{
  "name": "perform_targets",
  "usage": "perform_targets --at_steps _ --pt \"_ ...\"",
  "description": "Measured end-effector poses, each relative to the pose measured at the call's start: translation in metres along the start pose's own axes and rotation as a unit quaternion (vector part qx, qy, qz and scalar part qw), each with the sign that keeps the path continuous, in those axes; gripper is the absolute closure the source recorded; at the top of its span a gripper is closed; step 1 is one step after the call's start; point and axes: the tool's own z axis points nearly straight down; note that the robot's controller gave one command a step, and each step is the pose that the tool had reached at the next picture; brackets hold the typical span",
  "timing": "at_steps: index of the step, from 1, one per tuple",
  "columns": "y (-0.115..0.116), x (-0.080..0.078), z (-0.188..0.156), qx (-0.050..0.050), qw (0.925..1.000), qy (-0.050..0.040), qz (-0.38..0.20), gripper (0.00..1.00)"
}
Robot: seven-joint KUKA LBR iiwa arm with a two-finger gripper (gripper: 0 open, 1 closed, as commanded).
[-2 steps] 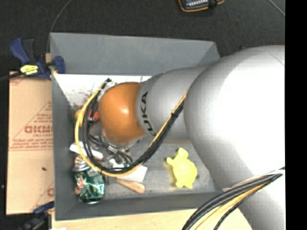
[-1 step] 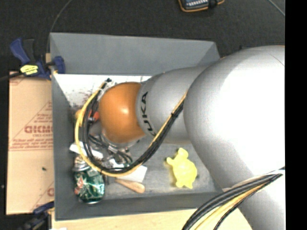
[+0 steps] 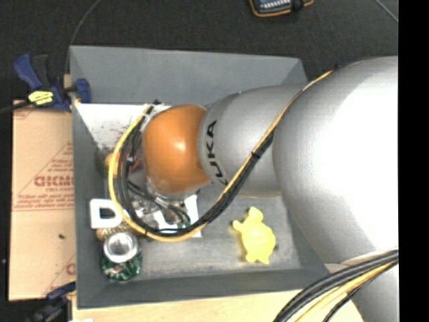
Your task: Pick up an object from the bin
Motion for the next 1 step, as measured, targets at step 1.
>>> perform_targets --at_steps 1 --pt "0.0015 -0.0009 -0.0513 -0.001 1.0 -0.0005 0.0 1.0"
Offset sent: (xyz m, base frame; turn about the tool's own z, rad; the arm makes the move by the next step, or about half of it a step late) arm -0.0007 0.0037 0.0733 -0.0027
